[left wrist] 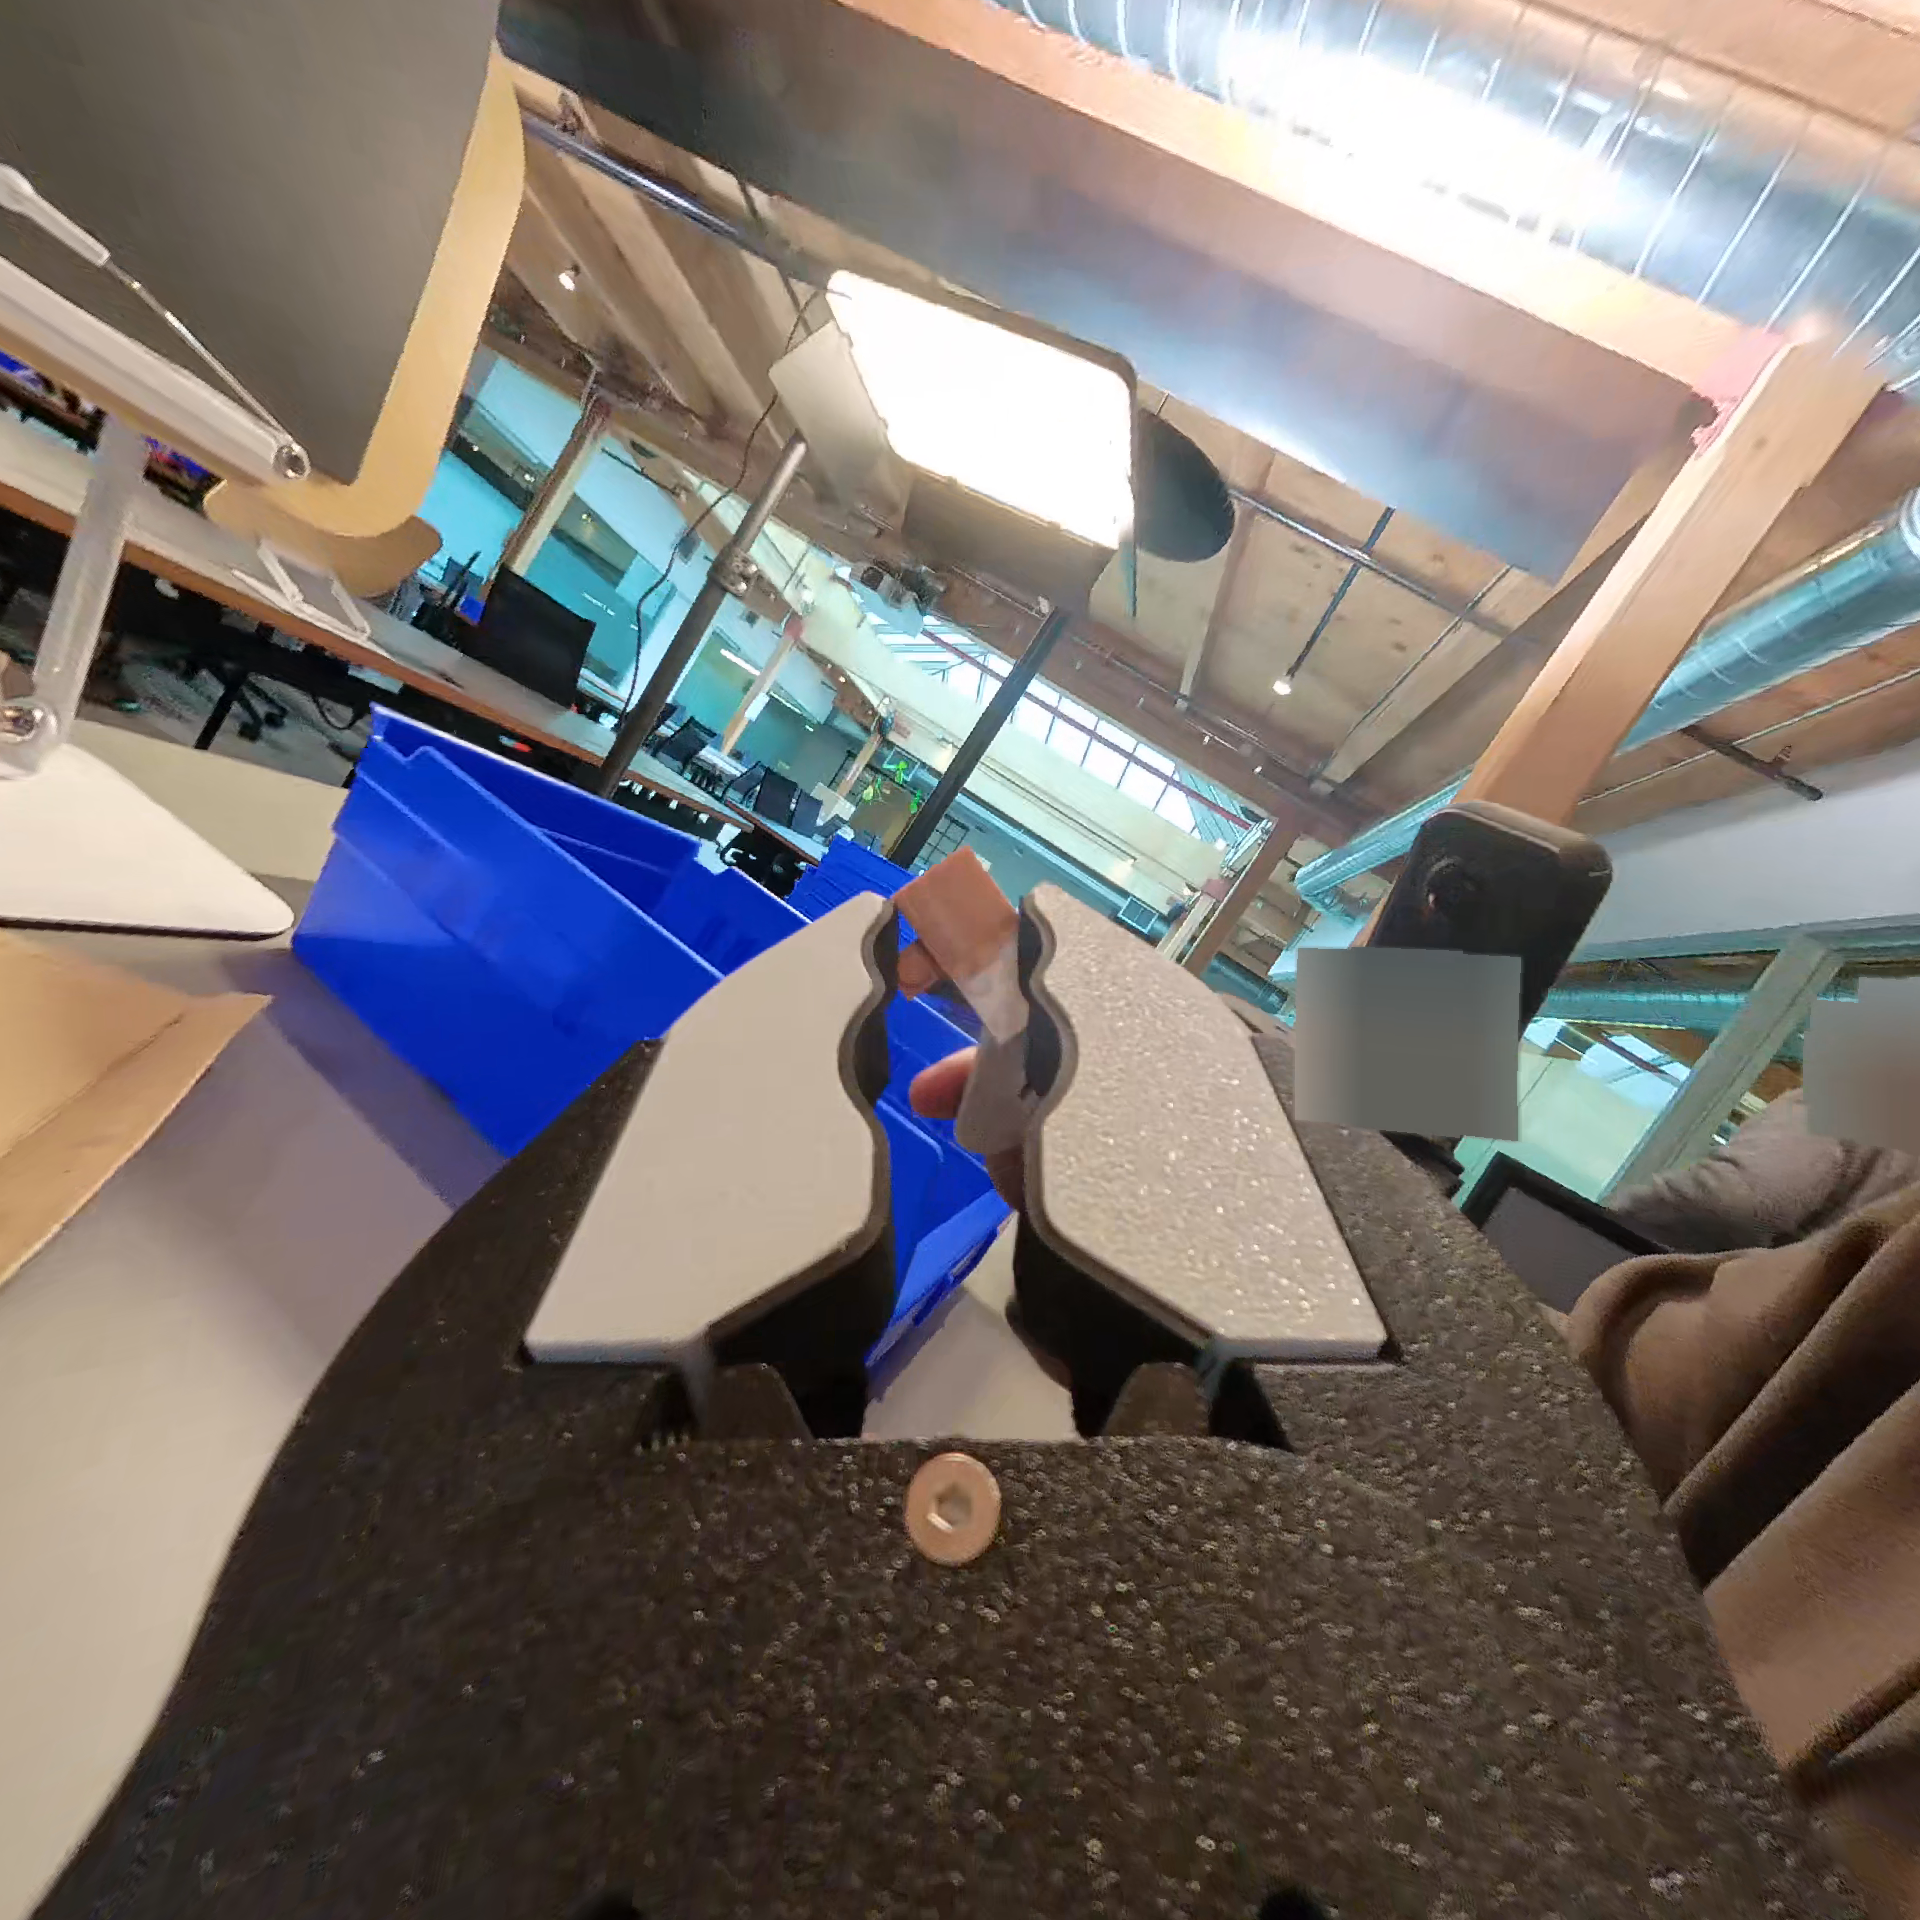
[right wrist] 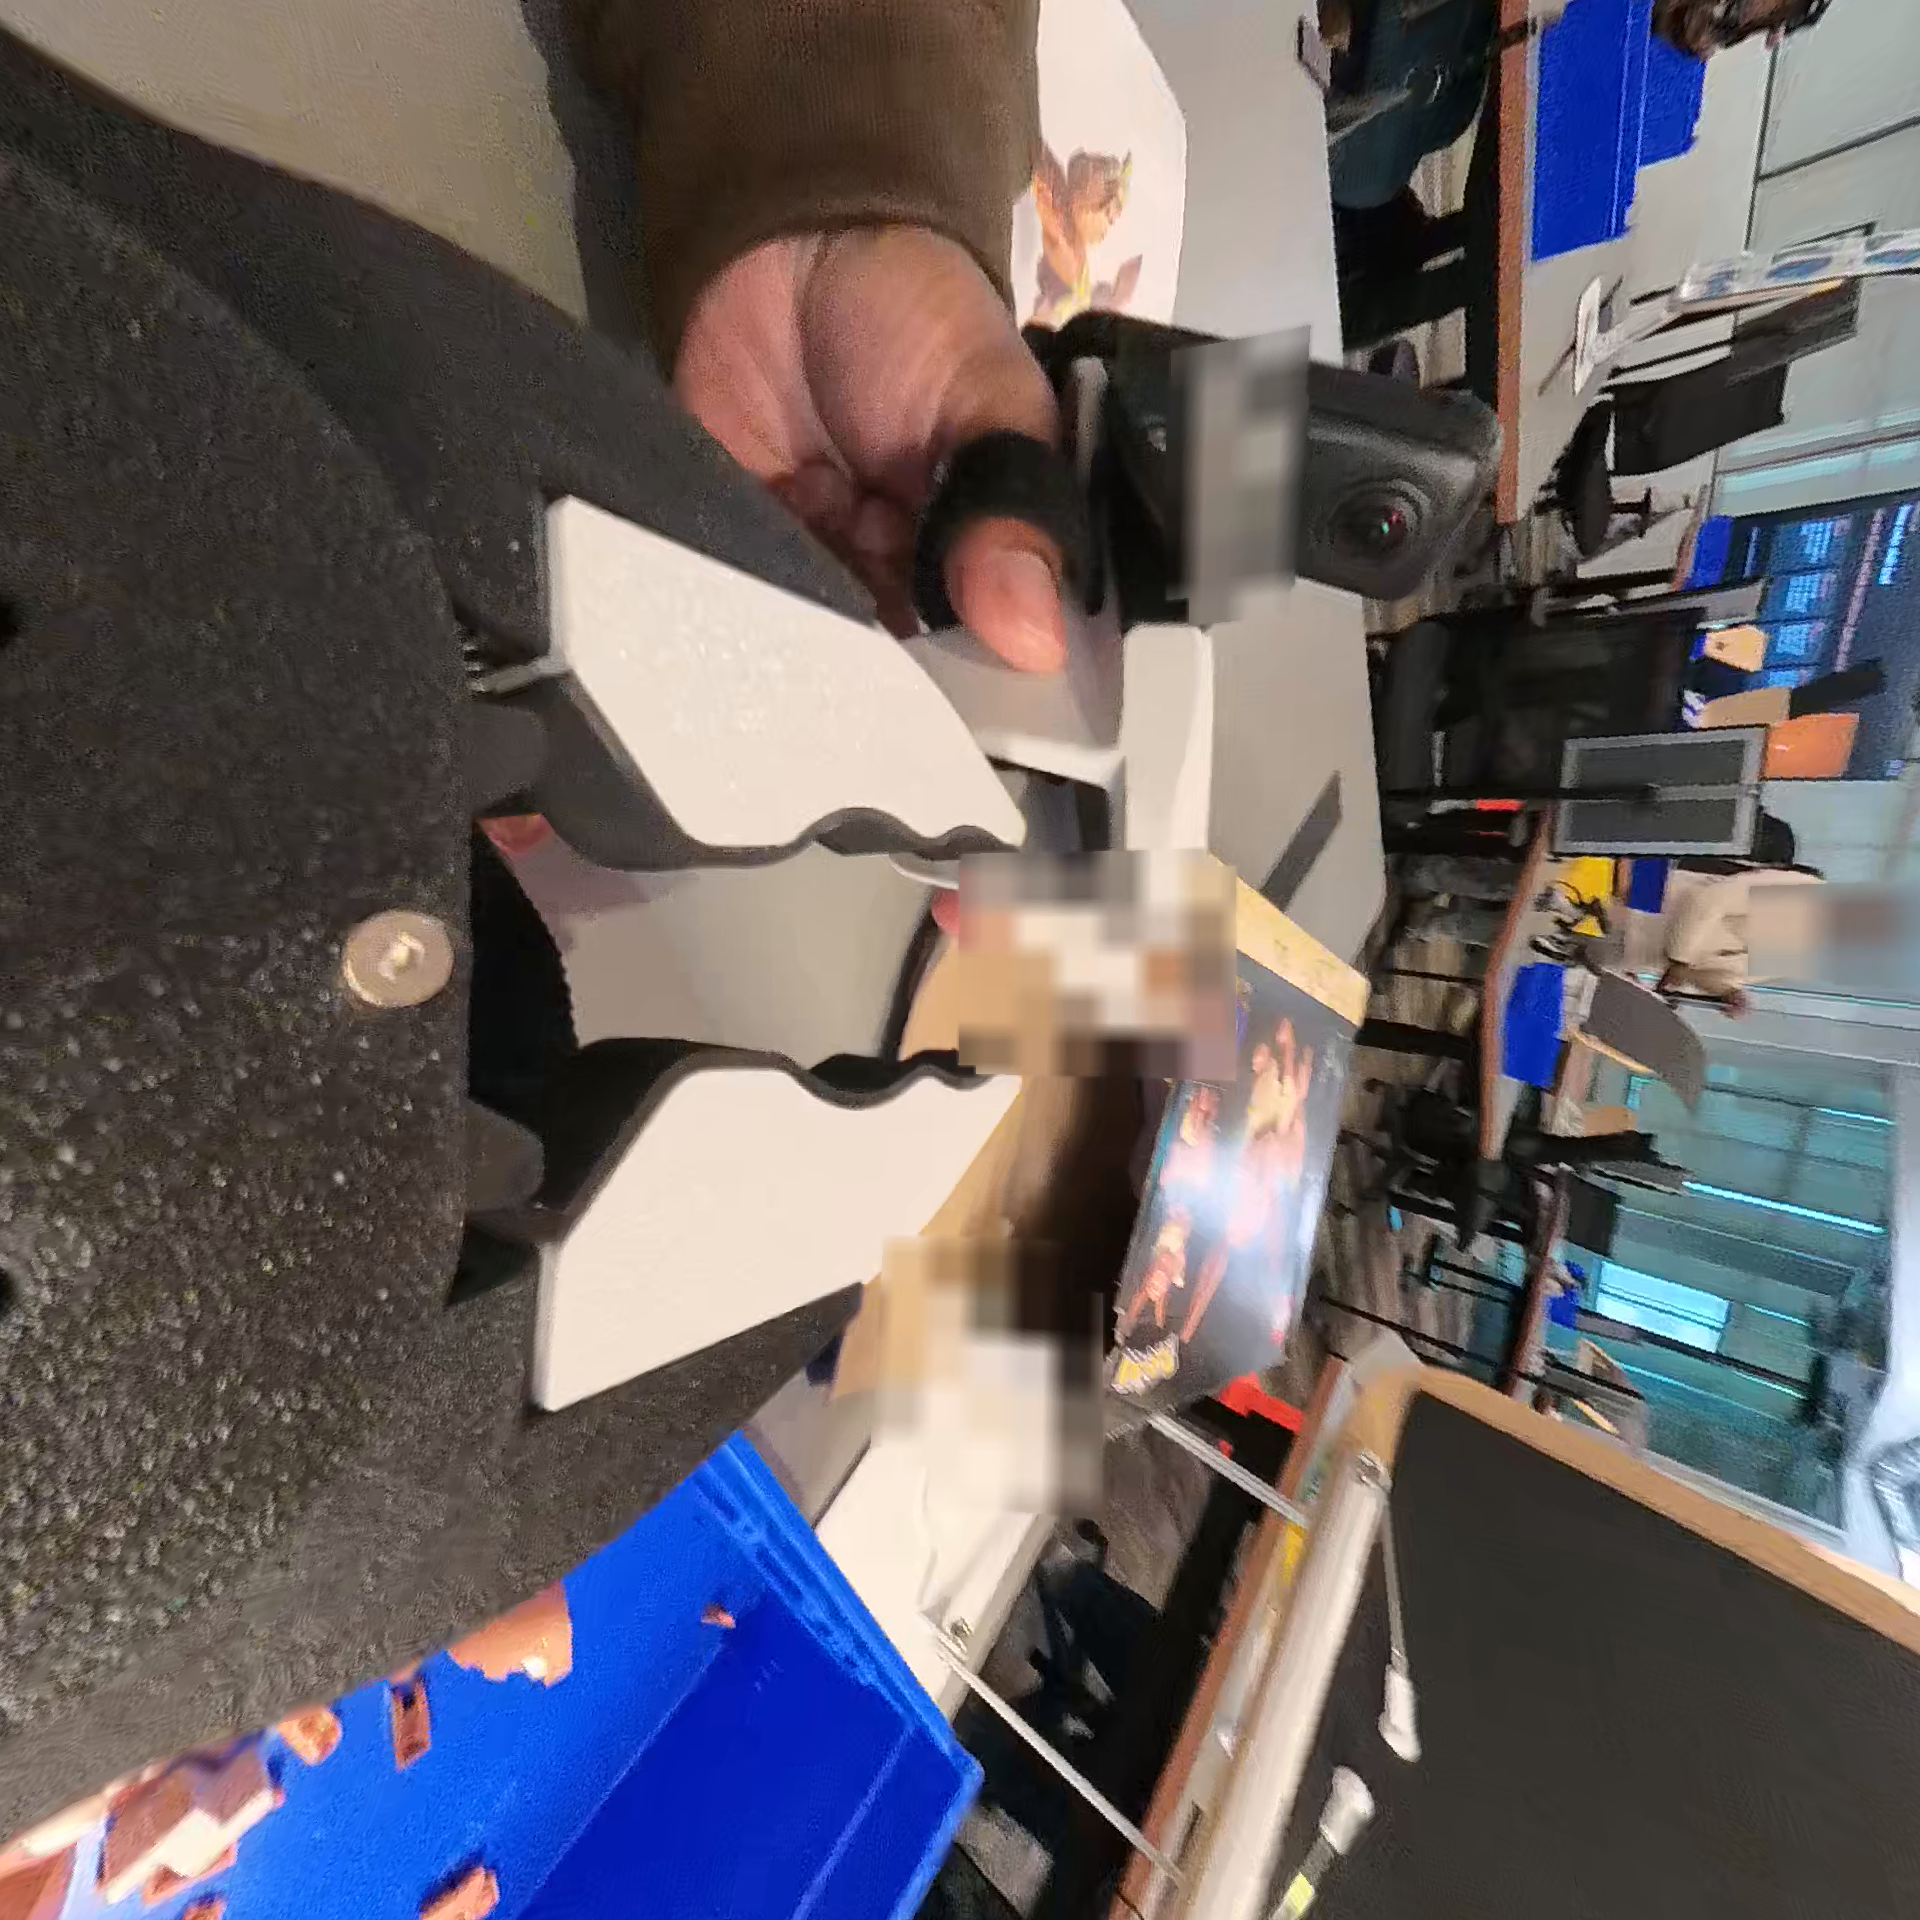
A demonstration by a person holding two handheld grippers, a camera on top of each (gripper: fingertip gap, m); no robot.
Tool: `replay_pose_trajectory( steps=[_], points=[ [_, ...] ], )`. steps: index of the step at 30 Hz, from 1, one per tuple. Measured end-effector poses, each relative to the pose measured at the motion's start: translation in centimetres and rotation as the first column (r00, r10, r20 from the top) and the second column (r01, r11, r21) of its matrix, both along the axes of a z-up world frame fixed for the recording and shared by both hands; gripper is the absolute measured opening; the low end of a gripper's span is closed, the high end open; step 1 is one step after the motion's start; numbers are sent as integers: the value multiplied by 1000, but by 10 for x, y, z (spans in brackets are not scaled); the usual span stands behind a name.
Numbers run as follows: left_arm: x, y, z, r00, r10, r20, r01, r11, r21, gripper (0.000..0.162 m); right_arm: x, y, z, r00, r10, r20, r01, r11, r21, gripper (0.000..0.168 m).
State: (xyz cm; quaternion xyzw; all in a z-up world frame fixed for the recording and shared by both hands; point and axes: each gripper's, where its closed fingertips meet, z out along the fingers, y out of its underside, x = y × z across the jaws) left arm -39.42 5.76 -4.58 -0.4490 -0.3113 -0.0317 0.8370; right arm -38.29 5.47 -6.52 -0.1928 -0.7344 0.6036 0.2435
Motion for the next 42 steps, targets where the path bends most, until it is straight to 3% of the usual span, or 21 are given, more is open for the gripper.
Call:
replay_pose_trajectory(
  steps=[10,18,21,25,31,37,42],
  points=[
    [9,14,-5,998,-53,-17,53,998,-25,21,5,3,5,909,-2,-417,68,987,144,14],
    [12,20,-10,994,-101,-31,96,986,-136,21,4,15,1,907,-17,-421,66,993,102,6],
    [12,22,-15,995,-79,-65,63,973,-221,21,2,19,-4,937,-23,-348,54,995,80,5],
    [8,24,-22,977,25,-213,-110,911,-398,19,-6,33,-7,996,-23,-83,17,997,-71,4],
    [6,24,-23,941,77,-330,-242,834,-496,21,-4,46,-4,978,40,205,19,960,-279,4],
    [18,34,-13,994,-65,-92,34,952,-306,23,9,41,0,957,166,237,-61,916,-397,4],
    [26,39,-11,961,-263,86,272,954,-127,24,13,39,4,956,214,202,-109,895,-433,4]
  ],
)
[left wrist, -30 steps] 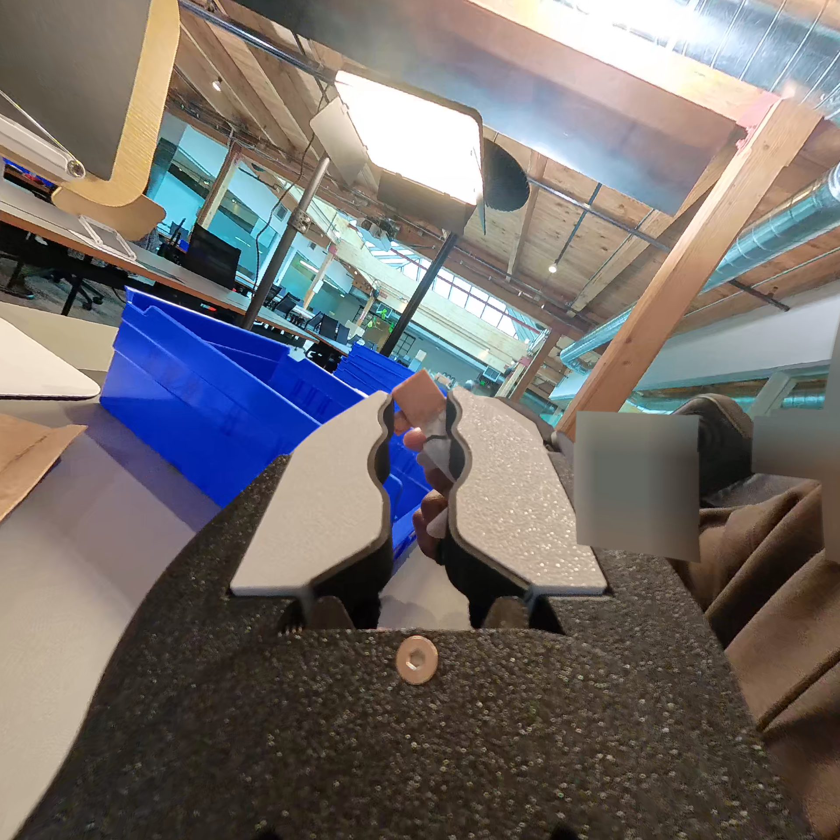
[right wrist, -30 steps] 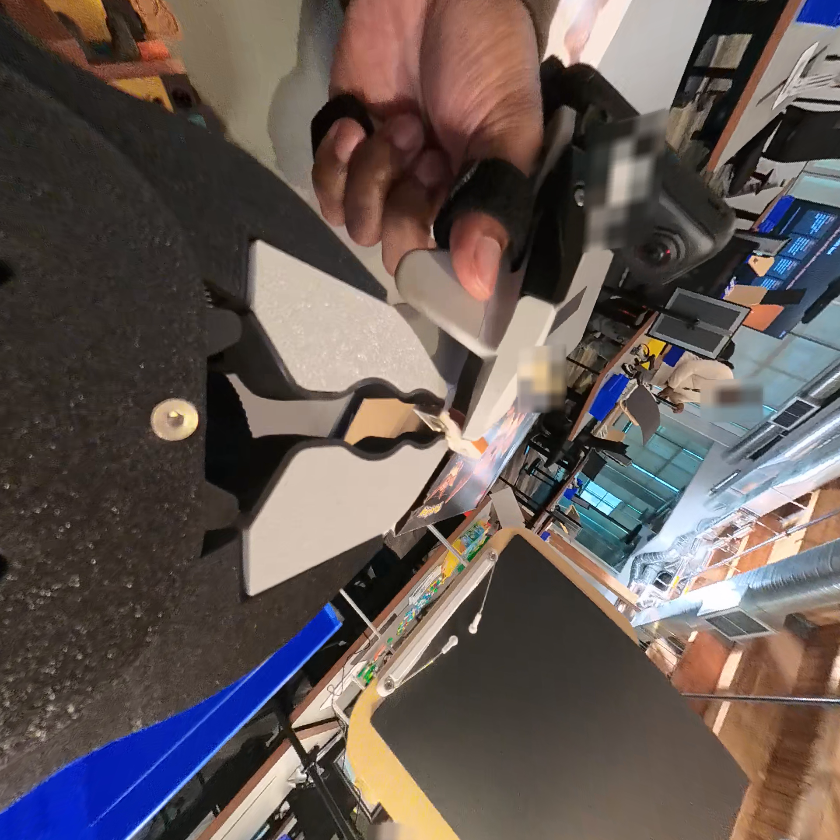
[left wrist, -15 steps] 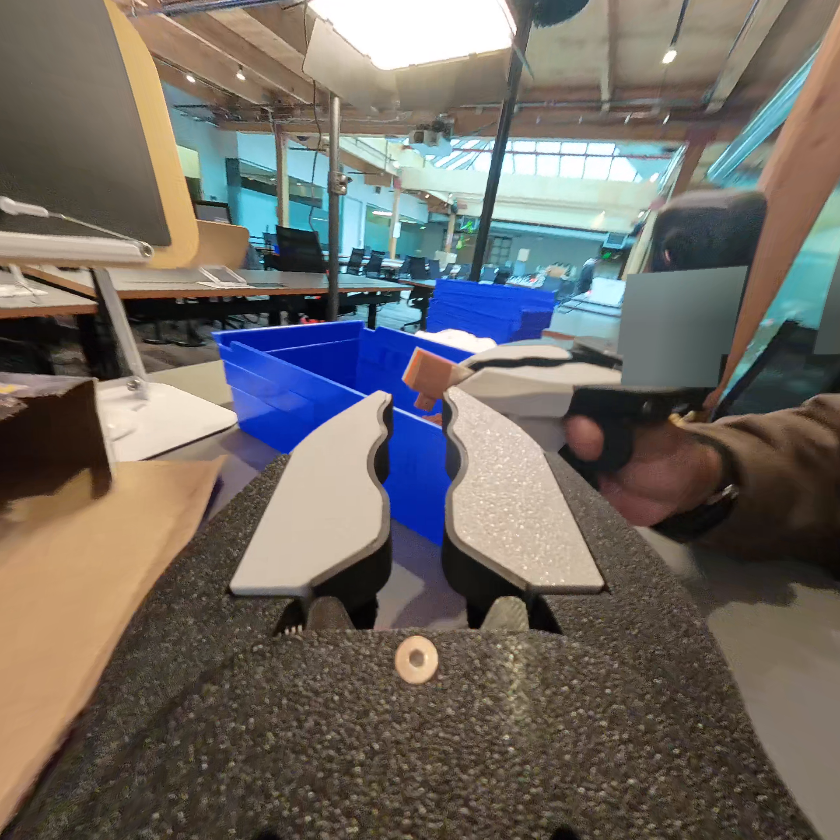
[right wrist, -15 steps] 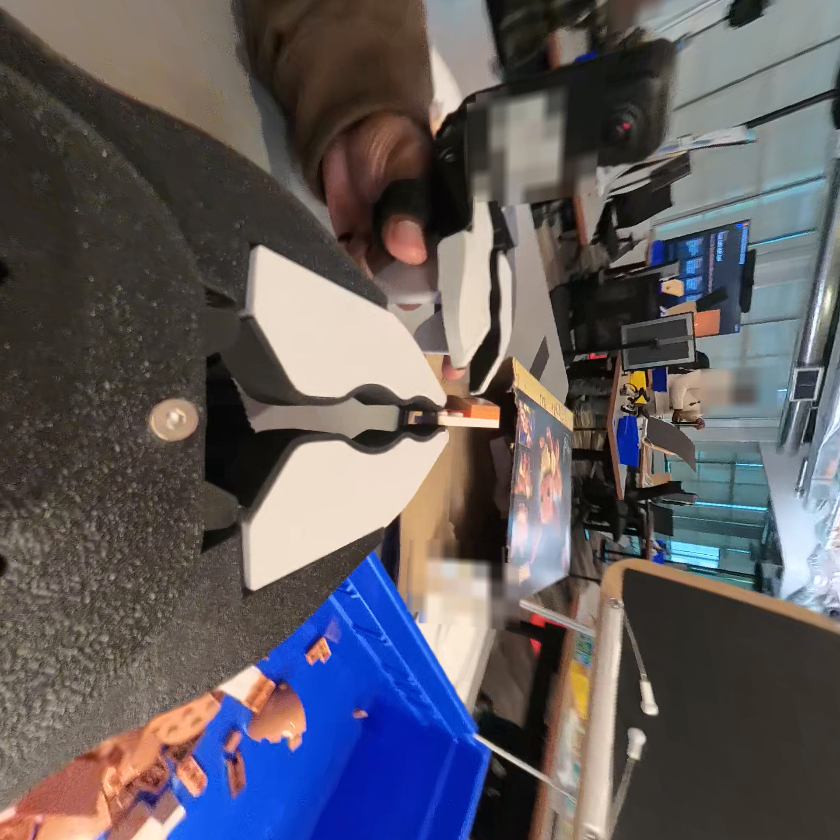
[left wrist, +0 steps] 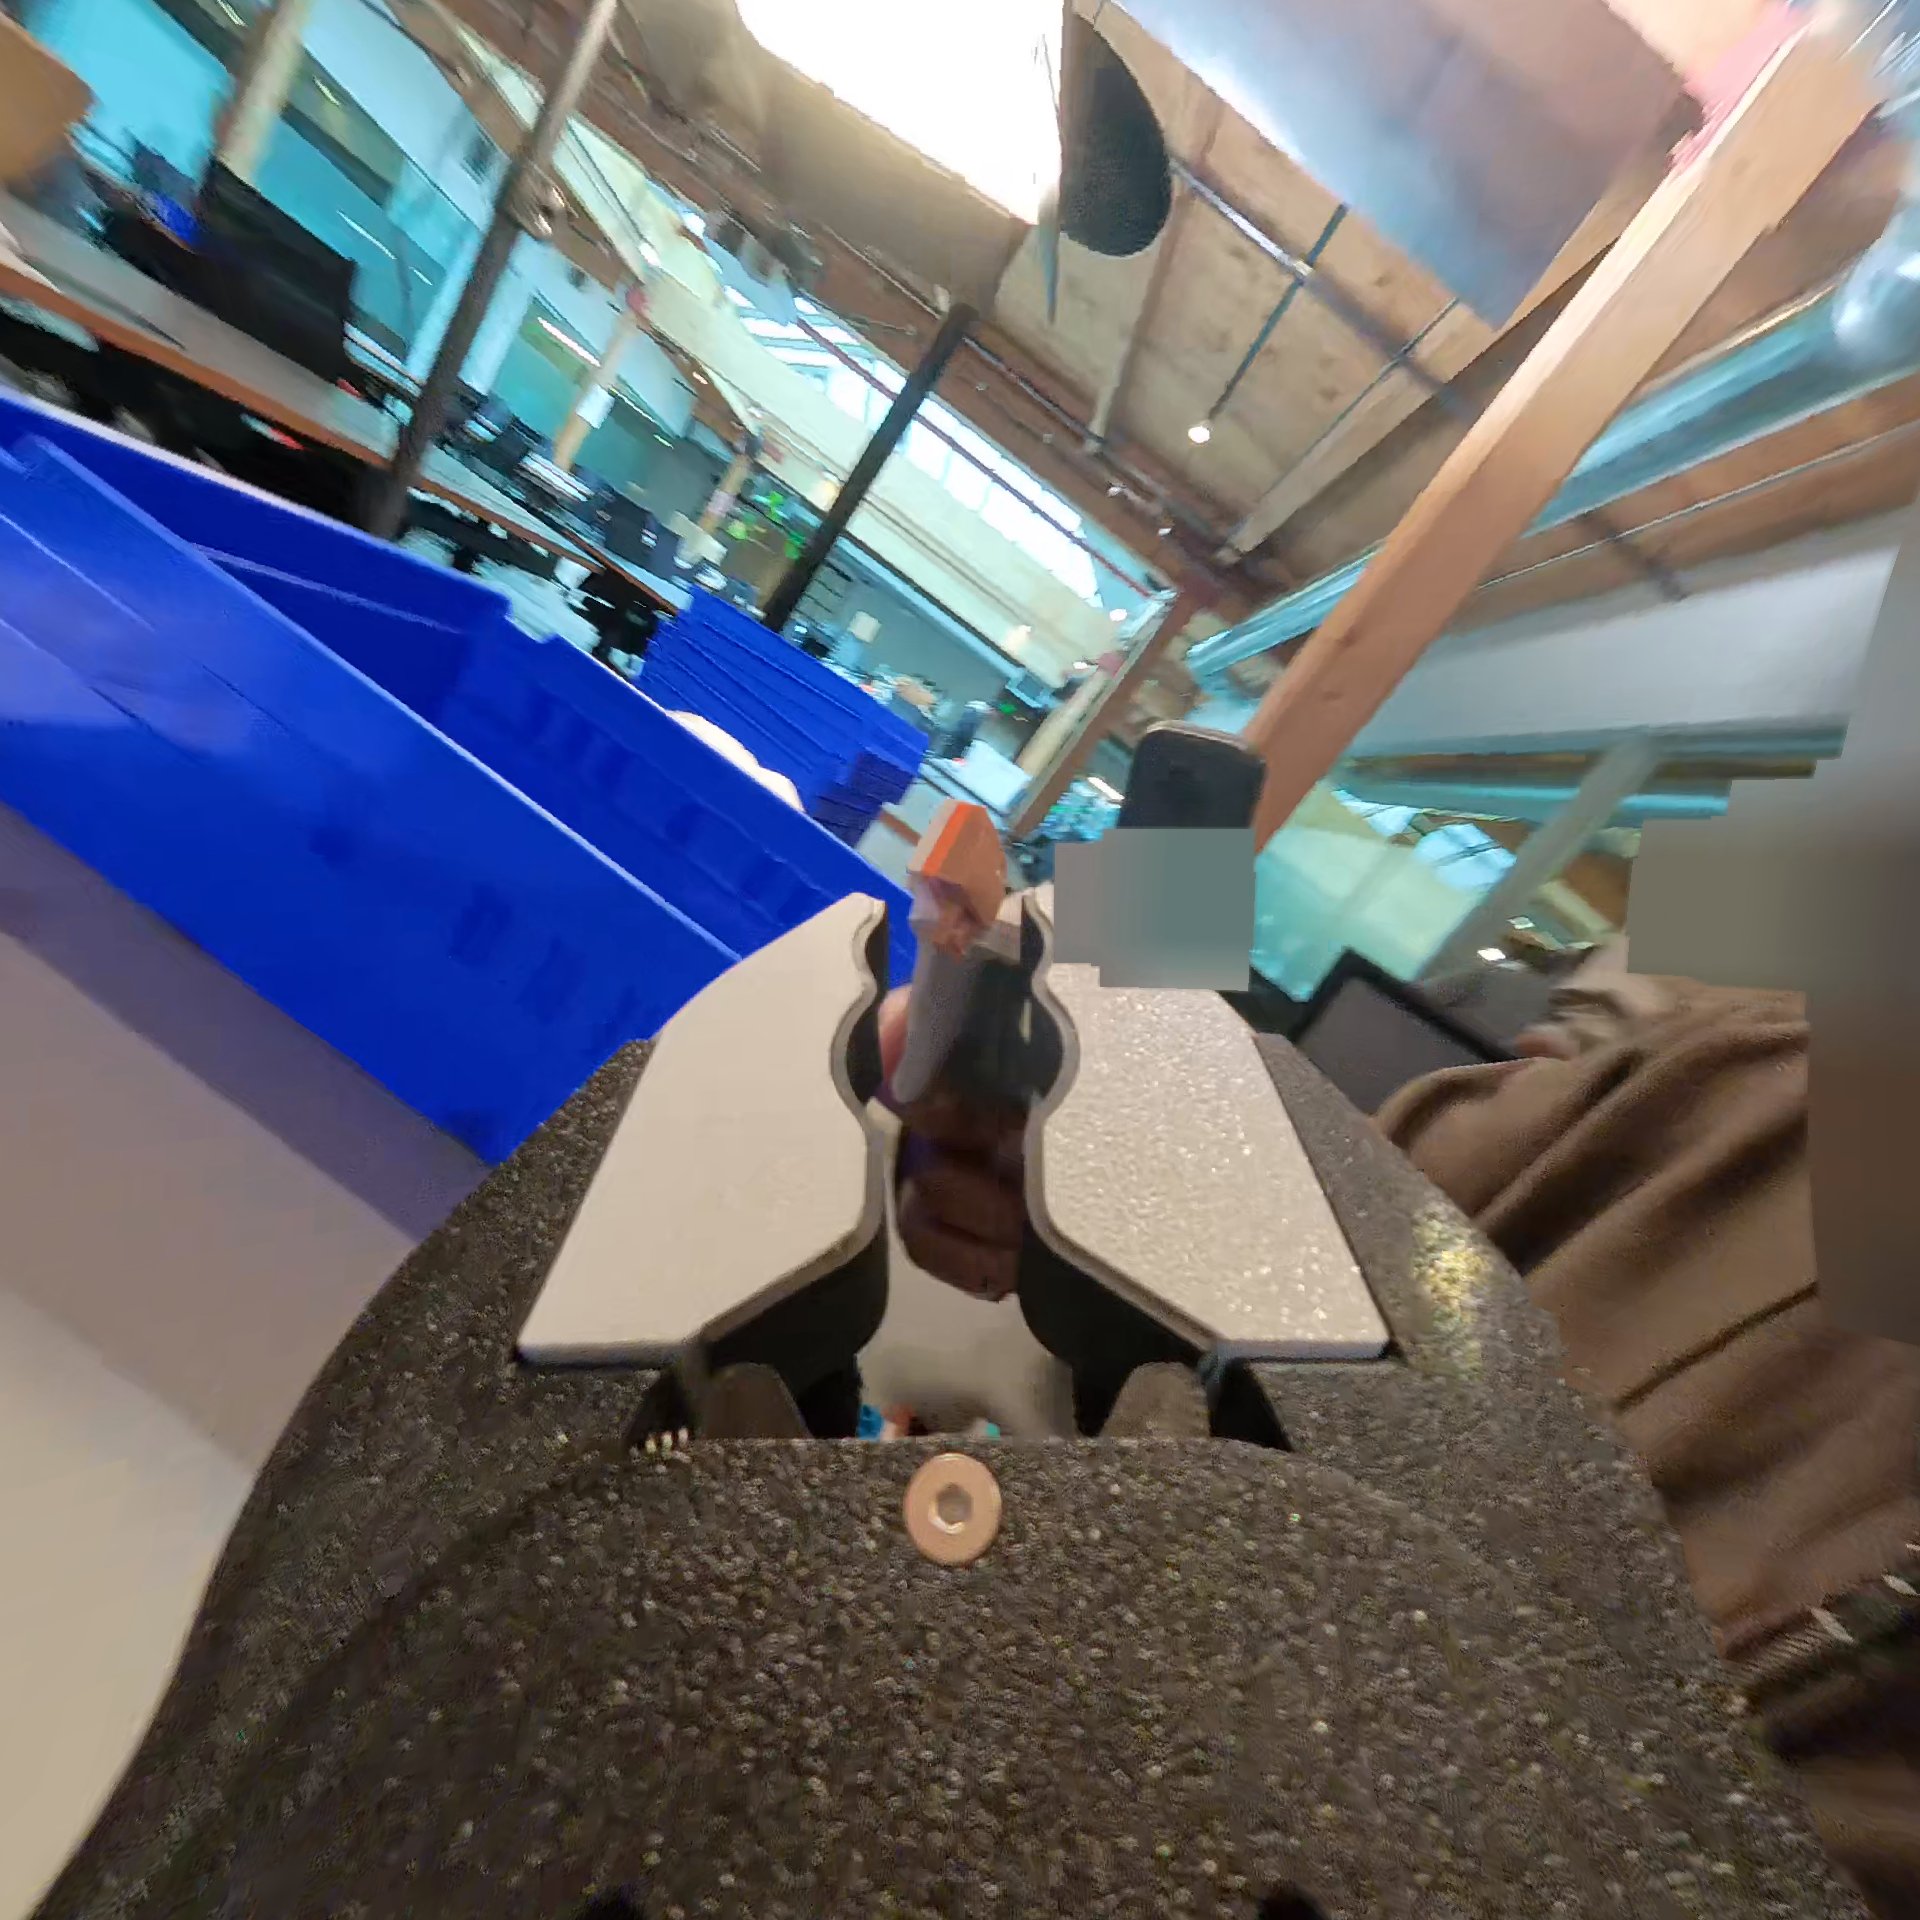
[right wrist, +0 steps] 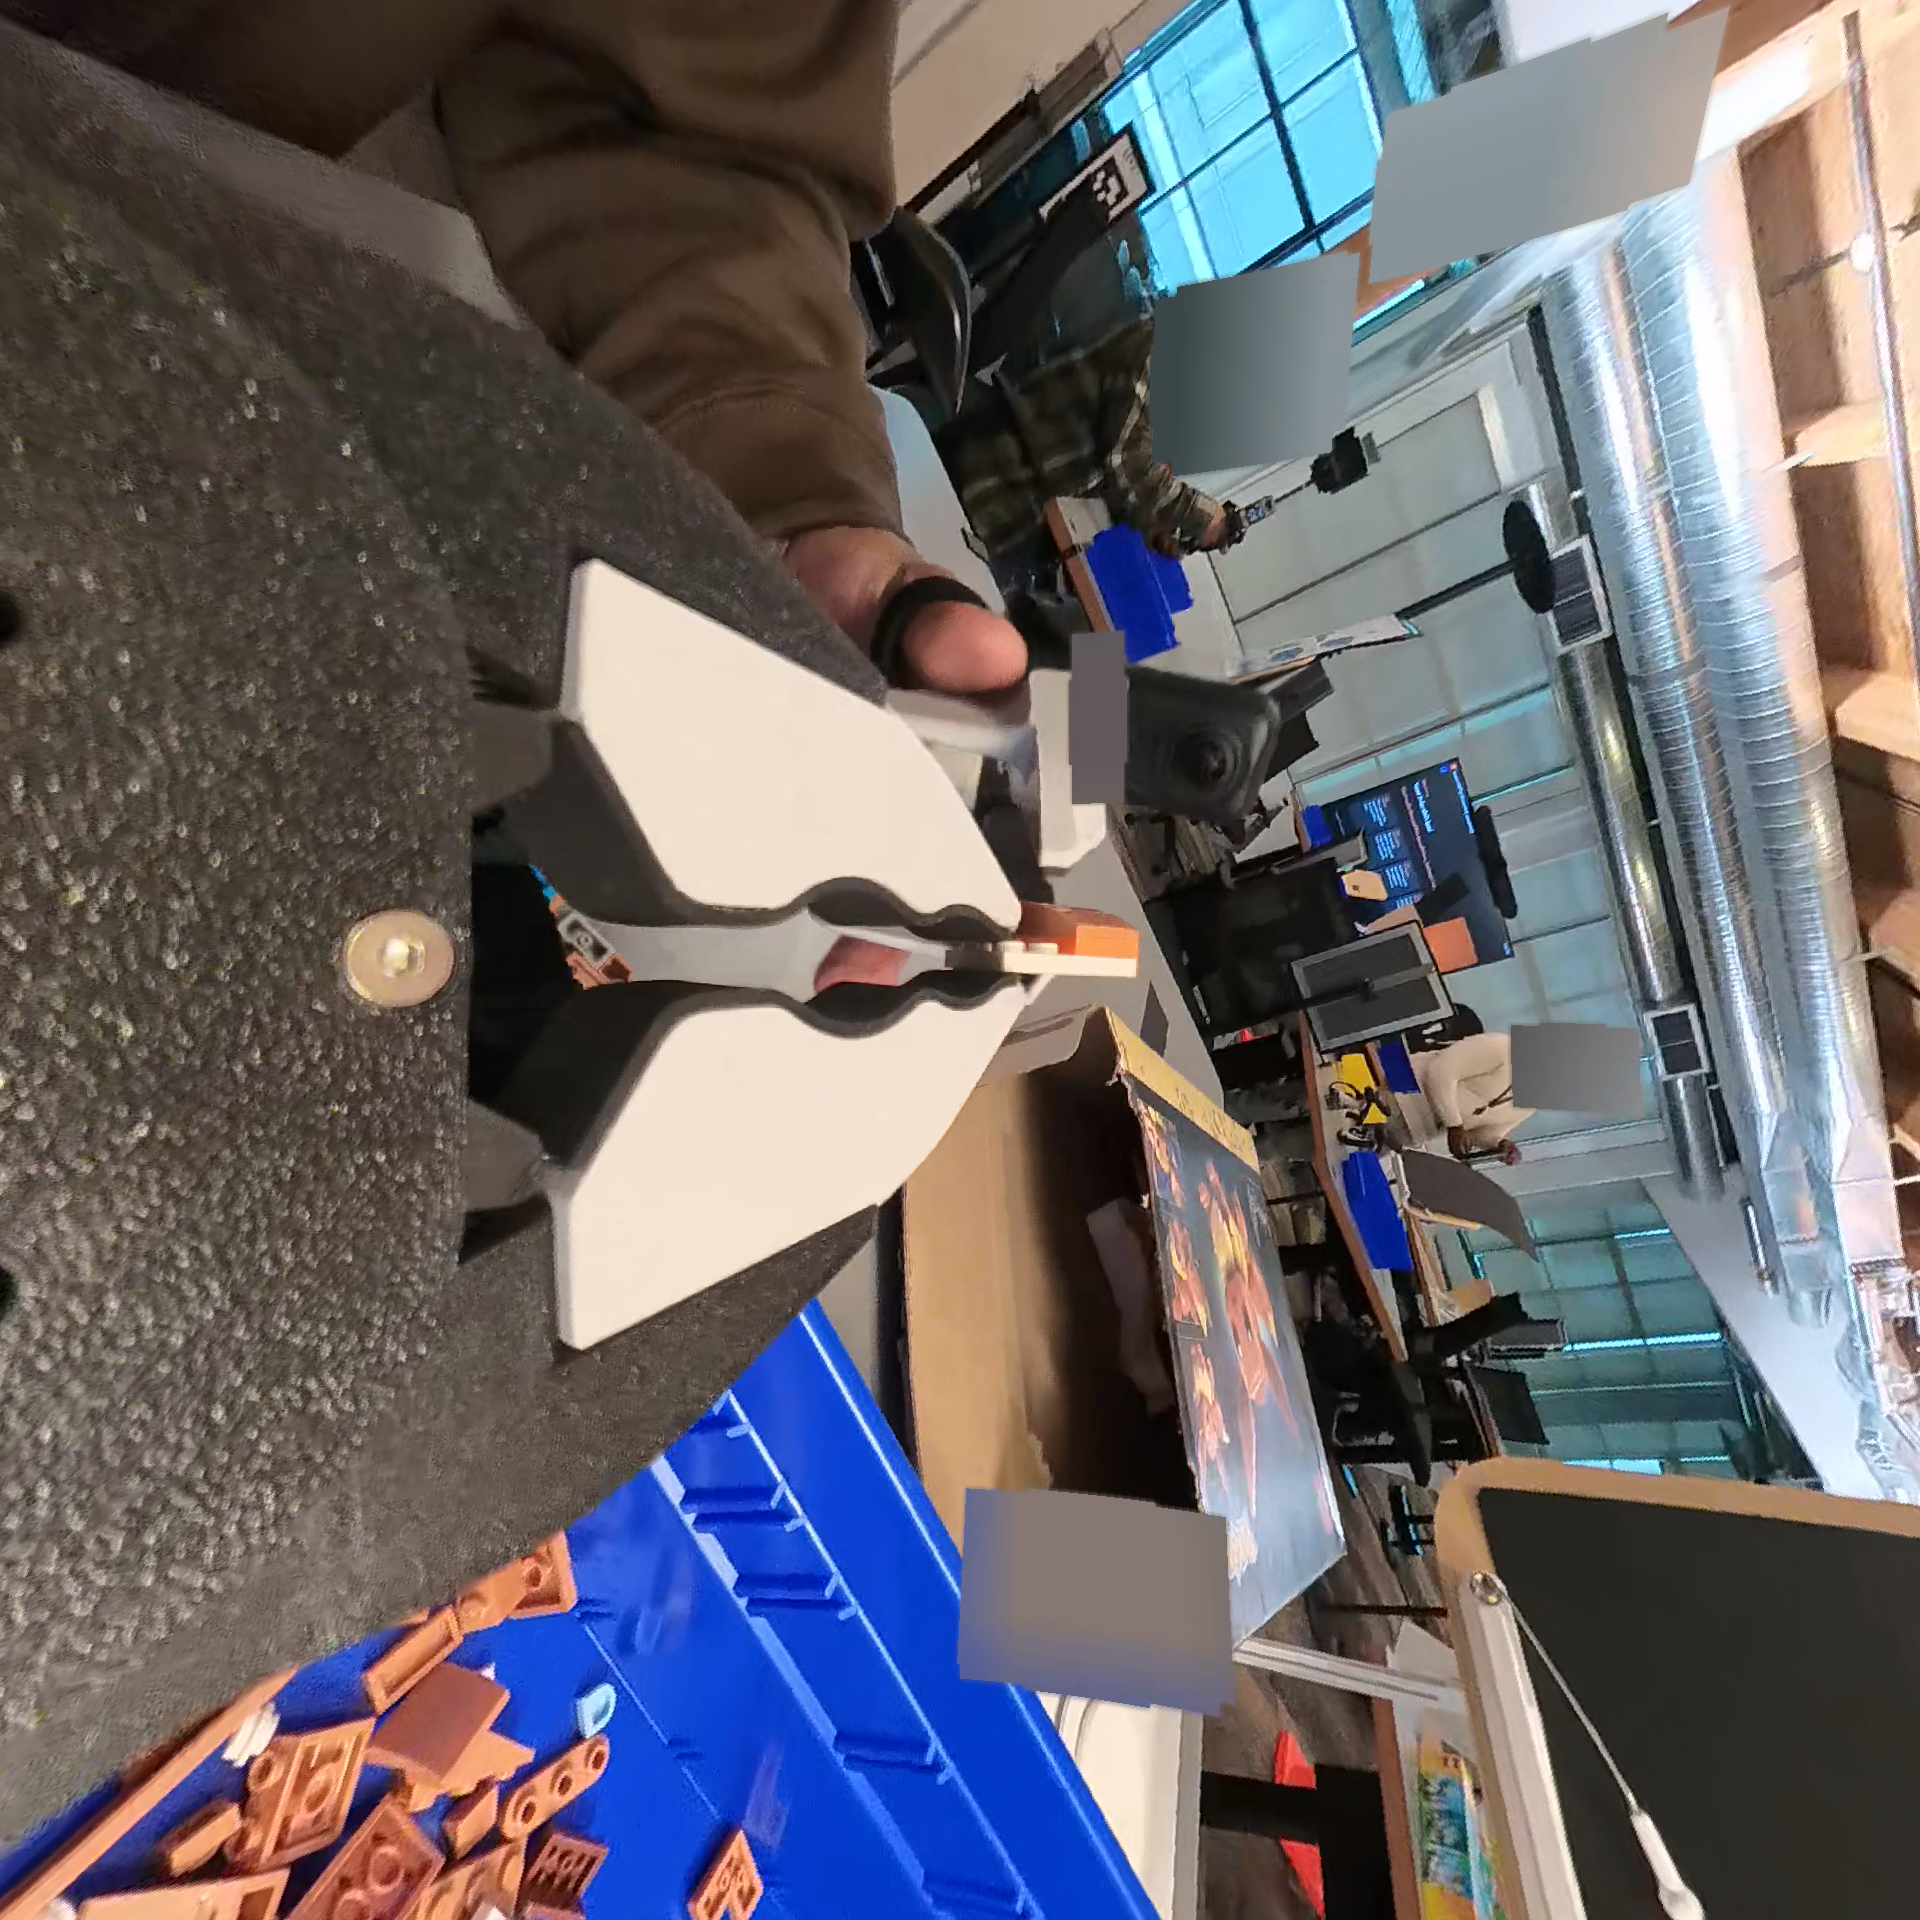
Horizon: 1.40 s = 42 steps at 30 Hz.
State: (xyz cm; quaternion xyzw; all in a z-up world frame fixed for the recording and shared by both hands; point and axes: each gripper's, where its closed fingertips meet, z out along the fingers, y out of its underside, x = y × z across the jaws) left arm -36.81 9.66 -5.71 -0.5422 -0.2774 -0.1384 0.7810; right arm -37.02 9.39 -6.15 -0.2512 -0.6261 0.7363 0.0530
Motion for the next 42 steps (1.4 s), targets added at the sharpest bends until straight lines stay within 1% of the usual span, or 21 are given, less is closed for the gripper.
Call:
replay_pose_trajectory(
  steps=[2,4,5,7,13,16,19,23,24,25,27,29,32,34,35,36,37,39,41,42],
  points=[
    [2,2,-1,998,-46,50,44,998,39,23,1,-2,-2,1000,7,-27,-6,1000,26,4],
    [2,3,-3,995,-65,82,60,996,59,21,3,-4,-3,998,3,-59,0,999,48,4],
    [4,3,-2,993,-81,82,76,995,71,15,3,-4,-3,997,-4,-80,9,998,63,4],
    [5,3,-2,992,-96,86,90,993,76,14,3,-4,-4,991,-17,-133,30,994,101,4],
    [6,6,-4,989,-124,76,122,992,33,14,2,2,-5,933,-69,-352,173,947,272,7],
    [3,16,4,990,-137,33,138,990,-33,14,-4,13,4,911,-111,-398,237,930,282,7],
    [-8,36,12,984,-180,8,179,976,-124,14,-17,35,12,895,-176,-411,303,915,268,7],
    [-30,71,9,968,-248,38,249,933,-260,15,-40,70,7,879,-267,-396,391,878,276,7],
    [-33,78,7,964,-261,44,263,920,-291,15,-46,80,4,870,-302,-389,425,860,283,4],
    [-35,85,3,958,-282,42,280,902,-327,7,-52,91,2,855,-336,-396,465,834,296,4],
    [-42,95,-9,958,-287,19,267,860,-435,7,-58,107,3,825,-372,-426,519,796,310,4],
    [-45,102,-12,954,-301,14,270,836,-478,6,-64,116,3,816,-402,-415,546,772,326,4],
    [-54,106,-17,964,-264,-33,200,801,-564,7,-67,121,-1,807,-418,-417,568,740,359,4],
    [-56,107,-17,967,-247,-64,165,796,-583,6,-69,122,-7,809,-423,-409,572,725,383,4],
    [-57,105,-17,969,-235,-70,152,797,-584,6,-70,121,-9,816,-423,-395,566,727,390,4],
    [-59,104,-16,972,-222,-77,138,804,-578,6,-69,119,-10,828,-416,-375,547,745,382,4],
    [-60,101,-13,973,-214,-87,130,818,-561,6,-67,116,-11,849,-404,-340,515,777,362,4],
    [-59,96,-5,976,-201,-89,128,848,-514,6,-61,108,-9,903,-368,-221,421,861,287,4],
    [-56,86,6,977,-188,-100,125,888,-443,6,-50,98,-1,954,-279,-108,294,940,173,4],
    [-55,80,12,978,-181,-102,126,907,-402,6,-46,95,2,967,-242,-79,251,959,129,4]
  ],
)
